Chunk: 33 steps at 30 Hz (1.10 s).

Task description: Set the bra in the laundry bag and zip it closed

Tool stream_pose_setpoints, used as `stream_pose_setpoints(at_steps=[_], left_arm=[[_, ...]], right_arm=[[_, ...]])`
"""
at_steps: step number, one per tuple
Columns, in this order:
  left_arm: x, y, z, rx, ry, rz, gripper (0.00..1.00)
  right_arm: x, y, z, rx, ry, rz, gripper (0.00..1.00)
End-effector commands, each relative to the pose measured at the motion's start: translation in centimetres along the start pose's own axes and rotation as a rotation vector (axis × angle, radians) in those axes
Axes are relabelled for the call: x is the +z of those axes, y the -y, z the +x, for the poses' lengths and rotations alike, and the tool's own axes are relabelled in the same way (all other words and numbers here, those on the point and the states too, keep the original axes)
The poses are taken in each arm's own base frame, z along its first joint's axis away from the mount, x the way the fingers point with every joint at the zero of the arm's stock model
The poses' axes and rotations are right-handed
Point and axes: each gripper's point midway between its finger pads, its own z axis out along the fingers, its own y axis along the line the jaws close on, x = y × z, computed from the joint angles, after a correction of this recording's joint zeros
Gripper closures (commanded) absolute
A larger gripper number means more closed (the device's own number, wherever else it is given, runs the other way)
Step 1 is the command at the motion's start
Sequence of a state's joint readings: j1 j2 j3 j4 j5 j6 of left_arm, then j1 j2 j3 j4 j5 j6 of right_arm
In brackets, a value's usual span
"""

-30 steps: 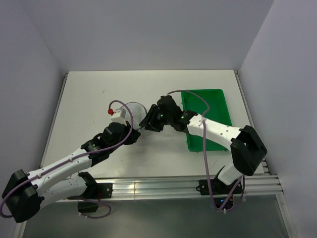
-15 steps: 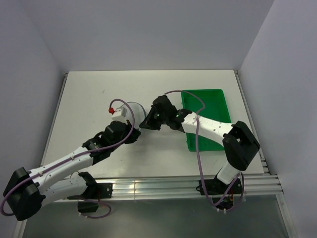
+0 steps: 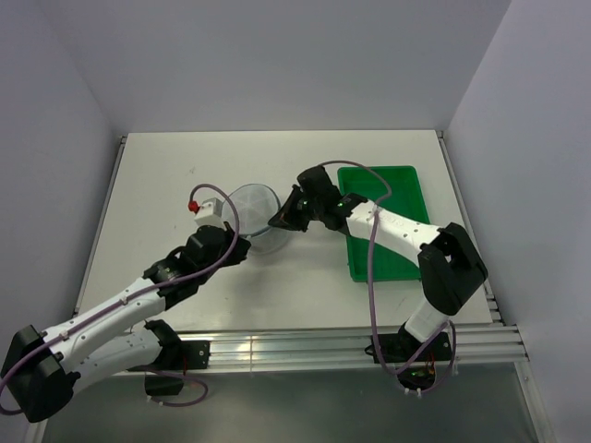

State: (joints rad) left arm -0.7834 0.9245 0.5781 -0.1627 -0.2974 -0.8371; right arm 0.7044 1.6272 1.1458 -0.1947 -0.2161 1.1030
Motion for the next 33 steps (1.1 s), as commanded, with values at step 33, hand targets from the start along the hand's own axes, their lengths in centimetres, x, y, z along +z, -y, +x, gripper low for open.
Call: stream_pose_setpoints(at_steps=[33], left_arm=[[-0.8, -5.6, -4.2, -0.087, 0.095, -0.202, 1.0]], right_arm=[[-1.5, 3.1, -3.4, -0.143, 0.005, 0.041, 1.0]])
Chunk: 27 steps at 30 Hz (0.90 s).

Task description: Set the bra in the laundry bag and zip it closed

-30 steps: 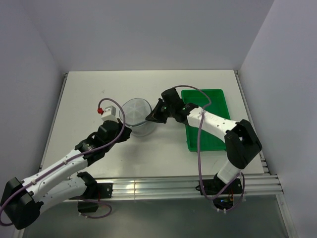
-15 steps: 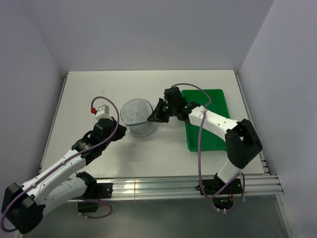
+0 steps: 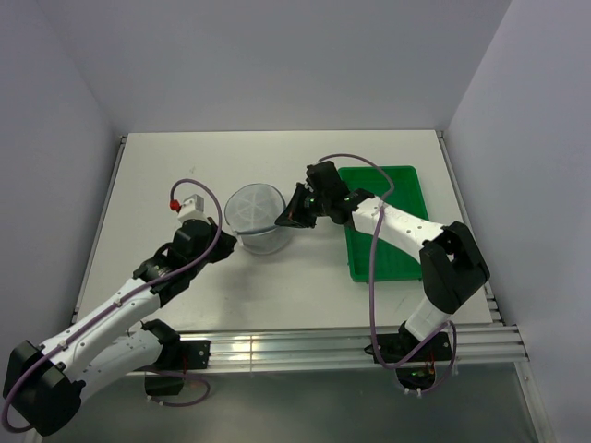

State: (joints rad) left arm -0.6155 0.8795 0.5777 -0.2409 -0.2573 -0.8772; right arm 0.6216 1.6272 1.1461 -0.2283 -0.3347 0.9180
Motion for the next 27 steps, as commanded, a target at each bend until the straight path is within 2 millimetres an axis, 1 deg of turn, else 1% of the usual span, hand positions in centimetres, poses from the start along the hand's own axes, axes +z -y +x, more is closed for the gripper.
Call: stream_pose_setpoints(at_steps=[1, 4, 7, 9, 10, 11, 12, 13, 14, 15, 16, 17, 18, 19, 21, 22, 23, 24, 26, 27], left_arm=[[-0.3, -1.4, -1.9, 0.021, 0.059, -0.083, 1.0], [-0.5, -1.4, -2.0, 0.017, 0.059, -0.084, 1.0], [-0.7, -1.3, -2.1, 0.013, 0.06, -0.081, 0.91], [-1.0, -1.0, -2.2, 0.016, 0.053, -0.069, 0.8], [-1.2, -0.7, -2.4, 0.016, 0.056, -0.064, 0.71], [-1.3, -0.6, -2.5, 0.021, 0.053, -0.061, 0.66], [-1.5, -0.7, -2.5, 0.023, 0.047, -0.067, 0.59], [-1.8, -0.3, -2.9, 0.021, 0.052, -0.061, 0.42], [-2.0, -0.2, -3.1, 0.022, 0.055, -0.061, 0.37], [-2.2, 0.0, -3.3, 0.021, 0.056, -0.052, 0.32], [-2.5, 0.2, -3.5, 0.021, 0.057, -0.051, 0.25], [-2.7, 0.3, -3.7, 0.02, 0.061, -0.049, 0.23], [-2.8, 0.4, -3.9, 0.021, 0.064, -0.044, 0.22], [-3.0, 0.7, -4.2, 0.02, 0.07, -0.037, 0.21], [-3.3, 1.3, -4.7, 0.023, 0.079, -0.022, 0.21], [-3.3, 1.4, -4.8, 0.027, 0.077, -0.021, 0.2], [-3.4, 1.5, -4.9, 0.028, 0.078, -0.017, 0.2], [-3.4, 1.7, -5.1, 0.028, 0.081, -0.014, 0.2], [-3.6, 2.0, -5.3, 0.031, 0.086, -0.003, 0.2], [-3.8, 2.4, -5.7, 0.029, 0.094, 0.008, 0.2]], right_arm=[[-0.8, 1.5, -2.0, -0.017, 0.063, 0.054, 1.0], [-0.8, 1.3, -2.0, -0.02, 0.061, 0.055, 1.0], [-0.9, 1.2, -2.2, -0.022, 0.064, 0.054, 1.0], [-0.8, 1.2, -2.1, -0.022, 0.062, 0.054, 1.0], [-0.8, 1.2, -2.1, -0.021, 0.061, 0.055, 1.0], [-0.8, 1.2, -2.2, -0.021, 0.06, 0.056, 0.97], [-0.8, 1.0, -2.2, -0.02, 0.061, 0.053, 0.9], [-0.8, 1.0, -2.2, -0.02, 0.061, 0.053, 0.86], [-0.9, 0.9, -2.3, -0.02, 0.063, 0.053, 0.82], [-0.9, 0.8, -2.4, -0.023, 0.067, 0.05, 0.75], [-1.0, 0.8, -2.5, -0.021, 0.066, 0.055, 0.71], [-1.0, 0.7, -2.4, -0.025, 0.067, 0.053, 0.66], [-1.2, 0.5, -2.5, -0.028, 0.068, 0.054, 0.55], [-1.3, 0.4, -2.7, -0.03, 0.075, 0.053, 0.5], [-2.0, -0.6, -2.9, -0.042, 0.085, 0.036, 0.28], [-2.2, -0.8, -3.1, -0.047, 0.094, 0.04, 0.23], [-2.7, -1.2, -3.2, -0.057, 0.101, 0.037, 0.22], [-3.2, -1.6, -3.3, -0.069, 0.104, 0.042, 0.15], [-4.6, -2.3, -4.0, -0.087, 0.147, 0.041, 0.14], [-5.1, -2.2, -4.0, -0.098, 0.156, 0.047, 0.08]])
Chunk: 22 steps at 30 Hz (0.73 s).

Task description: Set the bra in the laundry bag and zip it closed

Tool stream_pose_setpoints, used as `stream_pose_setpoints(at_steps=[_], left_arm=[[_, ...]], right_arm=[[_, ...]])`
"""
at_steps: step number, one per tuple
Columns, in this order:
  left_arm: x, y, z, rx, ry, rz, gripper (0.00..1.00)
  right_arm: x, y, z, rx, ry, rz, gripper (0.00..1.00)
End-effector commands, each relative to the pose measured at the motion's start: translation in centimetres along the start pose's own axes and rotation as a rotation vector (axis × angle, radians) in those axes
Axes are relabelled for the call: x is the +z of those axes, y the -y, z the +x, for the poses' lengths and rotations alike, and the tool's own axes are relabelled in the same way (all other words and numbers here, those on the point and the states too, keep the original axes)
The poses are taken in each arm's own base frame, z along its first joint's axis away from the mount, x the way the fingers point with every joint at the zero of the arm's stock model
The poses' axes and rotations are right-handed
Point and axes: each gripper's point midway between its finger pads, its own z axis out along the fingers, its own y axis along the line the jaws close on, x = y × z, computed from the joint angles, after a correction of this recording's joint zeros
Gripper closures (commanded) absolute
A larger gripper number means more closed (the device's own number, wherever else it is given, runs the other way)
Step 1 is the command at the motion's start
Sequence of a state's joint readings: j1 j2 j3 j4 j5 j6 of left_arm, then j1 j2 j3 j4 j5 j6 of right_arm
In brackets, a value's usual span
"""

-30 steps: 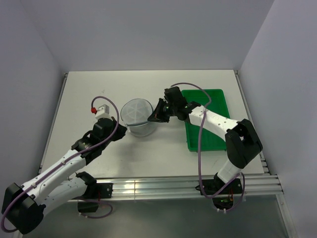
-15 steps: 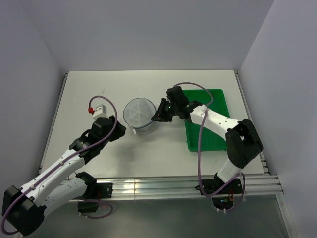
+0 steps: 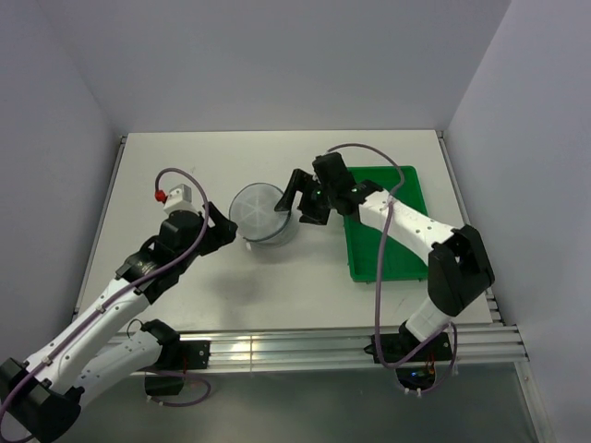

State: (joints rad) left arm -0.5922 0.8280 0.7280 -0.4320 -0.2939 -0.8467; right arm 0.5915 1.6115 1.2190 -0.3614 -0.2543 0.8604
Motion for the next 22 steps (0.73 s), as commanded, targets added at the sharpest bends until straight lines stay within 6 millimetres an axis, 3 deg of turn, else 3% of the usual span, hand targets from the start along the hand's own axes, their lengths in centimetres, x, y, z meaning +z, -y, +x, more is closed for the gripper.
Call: stream_pose_setpoints(at_steps=[1, 3, 4, 6, 7, 9, 10, 13, 17, 22], left_arm=[[-1.1, 1.6, -2.3, 0.013, 0.051, 0.051, 0.2], [-1.5, 2.2, -2.9, 0.011, 0.065, 0.069, 0.2], [-1.5, 2.3, -3.0, 0.016, 0.066, 0.074, 0.2], [-1.8, 2.9, -3.4, 0.018, 0.073, 0.09, 0.2], [-1.9, 3.0, -3.5, 0.028, 0.073, 0.093, 0.2], [-2.1, 3.1, -3.8, 0.04, 0.074, 0.093, 0.2], [-2.3, 3.1, -3.9, 0.052, 0.078, 0.098, 0.19], [-2.9, 3.0, -4.3, 0.062, 0.099, 0.102, 0.19], [-3.3, 2.9, -4.8, 0.064, 0.116, 0.103, 0.18], [-3.2, 3.1, -4.7, 0.074, 0.11, 0.109, 0.18]], right_arm=[[-4.4, -2.9, -2.2, -0.075, 0.119, -0.051, 0.07], [-6.9, -3.3, -2.9, -0.115, 0.197, -0.059, 0.0], [-9.2, -4.1, -3.4, -0.134, 0.257, -0.088, 0.0], [-11.0, -3.5, -4.1, -0.171, 0.349, -0.072, 0.0], [-13.6, -4.1, -4.3, -0.184, 0.409, -0.105, 0.0], [-15.3, -3.1, -4.8, -0.206, 0.485, -0.086, 0.0], [-17.2, -3.2, -4.8, -0.214, 0.53, -0.101, 0.0], [-19.4, -1.6, -4.6, -0.249, 0.599, -0.066, 0.0], [-20.7, 0.6, -3.7, -0.265, 0.642, -0.036, 0.0], [-22.9, 1.2, -3.5, -0.247, 0.74, -0.087, 0.0]])
